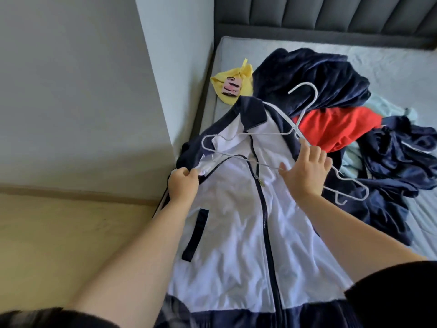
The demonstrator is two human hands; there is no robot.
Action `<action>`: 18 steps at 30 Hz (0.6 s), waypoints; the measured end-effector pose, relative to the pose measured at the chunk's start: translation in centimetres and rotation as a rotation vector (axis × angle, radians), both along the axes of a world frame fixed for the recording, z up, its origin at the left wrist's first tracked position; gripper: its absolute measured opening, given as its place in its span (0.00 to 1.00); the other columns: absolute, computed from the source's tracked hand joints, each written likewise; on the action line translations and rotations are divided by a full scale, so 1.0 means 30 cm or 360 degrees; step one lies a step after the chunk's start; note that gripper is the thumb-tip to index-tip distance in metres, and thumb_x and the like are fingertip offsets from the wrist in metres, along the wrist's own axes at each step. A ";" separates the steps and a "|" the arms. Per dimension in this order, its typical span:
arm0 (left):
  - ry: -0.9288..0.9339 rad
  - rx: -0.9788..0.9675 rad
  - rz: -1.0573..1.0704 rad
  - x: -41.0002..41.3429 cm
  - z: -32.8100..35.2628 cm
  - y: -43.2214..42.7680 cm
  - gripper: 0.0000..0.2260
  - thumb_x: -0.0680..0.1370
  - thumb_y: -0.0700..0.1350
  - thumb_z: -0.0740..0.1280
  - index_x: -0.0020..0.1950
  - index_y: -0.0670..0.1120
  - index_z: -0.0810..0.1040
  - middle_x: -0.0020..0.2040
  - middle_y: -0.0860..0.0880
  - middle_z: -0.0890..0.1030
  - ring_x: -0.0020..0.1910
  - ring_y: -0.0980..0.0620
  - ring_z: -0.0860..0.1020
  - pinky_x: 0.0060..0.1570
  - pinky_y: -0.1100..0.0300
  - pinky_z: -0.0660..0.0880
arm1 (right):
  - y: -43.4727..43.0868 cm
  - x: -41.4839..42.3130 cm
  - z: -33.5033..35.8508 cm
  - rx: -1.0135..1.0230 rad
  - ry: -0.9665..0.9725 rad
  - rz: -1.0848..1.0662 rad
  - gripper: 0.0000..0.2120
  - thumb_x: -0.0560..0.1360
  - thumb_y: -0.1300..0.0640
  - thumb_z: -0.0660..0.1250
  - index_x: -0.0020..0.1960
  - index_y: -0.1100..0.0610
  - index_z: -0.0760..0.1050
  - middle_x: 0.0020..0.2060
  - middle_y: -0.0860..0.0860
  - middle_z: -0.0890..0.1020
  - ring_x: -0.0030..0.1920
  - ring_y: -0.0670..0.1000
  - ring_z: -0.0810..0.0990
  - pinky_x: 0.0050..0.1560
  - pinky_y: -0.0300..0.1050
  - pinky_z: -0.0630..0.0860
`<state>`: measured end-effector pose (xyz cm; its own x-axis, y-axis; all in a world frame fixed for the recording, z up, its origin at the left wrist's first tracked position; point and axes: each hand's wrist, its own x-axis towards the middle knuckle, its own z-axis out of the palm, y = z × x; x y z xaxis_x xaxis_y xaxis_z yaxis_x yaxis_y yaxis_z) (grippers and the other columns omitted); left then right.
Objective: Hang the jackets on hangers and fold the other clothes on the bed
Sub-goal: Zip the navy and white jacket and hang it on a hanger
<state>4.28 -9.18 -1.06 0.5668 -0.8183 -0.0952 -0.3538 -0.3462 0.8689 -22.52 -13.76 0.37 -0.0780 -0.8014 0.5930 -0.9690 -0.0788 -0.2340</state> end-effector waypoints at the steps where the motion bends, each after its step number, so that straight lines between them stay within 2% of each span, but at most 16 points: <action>1: 0.0103 -0.0056 0.0070 0.002 0.022 0.012 0.11 0.73 0.39 0.61 0.33 0.41 0.63 0.31 0.41 0.65 0.32 0.47 0.61 0.34 0.54 0.58 | -0.003 -0.007 0.030 -0.0053 0.0098 0.0039 0.38 0.62 0.55 0.78 0.67 0.63 0.68 0.49 0.62 0.75 0.50 0.63 0.73 0.57 0.61 0.67; 4: 0.0230 -0.0211 0.0190 -0.001 0.080 0.042 0.14 0.72 0.37 0.61 0.29 0.43 0.58 0.28 0.45 0.60 0.30 0.48 0.58 0.32 0.55 0.55 | -0.001 -0.020 0.108 -0.0173 0.0321 0.0099 0.38 0.60 0.56 0.79 0.66 0.63 0.67 0.45 0.61 0.74 0.46 0.62 0.74 0.52 0.60 0.69; 6: 0.0277 -0.0282 0.0203 0.003 0.106 0.064 0.17 0.72 0.36 0.61 0.29 0.45 0.56 0.27 0.47 0.58 0.30 0.48 0.56 0.32 0.56 0.54 | 0.007 -0.021 0.153 -0.0189 0.0426 0.0128 0.39 0.60 0.57 0.79 0.66 0.62 0.67 0.45 0.61 0.74 0.45 0.61 0.73 0.52 0.60 0.69; 8: 0.0428 -0.0292 0.0148 0.006 0.134 0.080 0.12 0.72 0.37 0.61 0.31 0.43 0.62 0.30 0.44 0.61 0.31 0.48 0.59 0.33 0.55 0.56 | 0.022 -0.009 0.189 -0.0200 0.0545 0.0187 0.39 0.60 0.57 0.80 0.66 0.62 0.67 0.45 0.60 0.74 0.45 0.61 0.73 0.52 0.60 0.70; 10: 0.0544 -0.0227 -0.0042 -0.008 0.168 0.103 0.07 0.74 0.40 0.63 0.36 0.41 0.71 0.33 0.43 0.68 0.33 0.48 0.65 0.33 0.57 0.62 | 0.047 0.026 0.216 -0.0218 0.0650 0.0279 0.39 0.58 0.57 0.80 0.64 0.62 0.68 0.44 0.59 0.74 0.43 0.60 0.74 0.50 0.58 0.71; 11: 0.0573 -0.0201 -0.0186 -0.025 0.184 0.118 0.07 0.74 0.41 0.64 0.37 0.41 0.73 0.34 0.45 0.71 0.34 0.49 0.68 0.34 0.58 0.63 | 0.063 0.054 0.226 -0.0221 0.0678 0.0318 0.39 0.57 0.56 0.81 0.64 0.62 0.69 0.44 0.59 0.75 0.43 0.60 0.74 0.49 0.57 0.72; 15: 0.0541 -0.0156 -0.0764 -0.095 0.238 0.208 0.10 0.72 0.45 0.68 0.35 0.41 0.72 0.31 0.50 0.72 0.34 0.53 0.70 0.38 0.60 0.66 | 0.127 0.191 0.242 -0.0124 0.0686 0.0374 0.39 0.57 0.48 0.81 0.63 0.63 0.73 0.43 0.59 0.77 0.42 0.59 0.76 0.46 0.55 0.74; 17: 0.0611 -0.0126 -0.1064 -0.108 0.256 0.252 0.09 0.71 0.44 0.67 0.36 0.39 0.75 0.35 0.52 0.74 0.36 0.55 0.71 0.40 0.64 0.68 | 0.151 0.254 0.244 -0.0071 0.0662 0.0417 0.40 0.57 0.46 0.80 0.63 0.62 0.73 0.43 0.58 0.77 0.43 0.60 0.76 0.45 0.55 0.73; 18: 0.0607 -0.0105 -0.1178 -0.107 0.260 0.271 0.09 0.71 0.43 0.67 0.37 0.37 0.75 0.38 0.51 0.74 0.37 0.55 0.71 0.41 0.63 0.68 | 0.160 0.280 0.246 -0.0075 0.0646 0.0446 0.40 0.57 0.45 0.81 0.63 0.62 0.74 0.42 0.58 0.77 0.42 0.59 0.76 0.44 0.54 0.73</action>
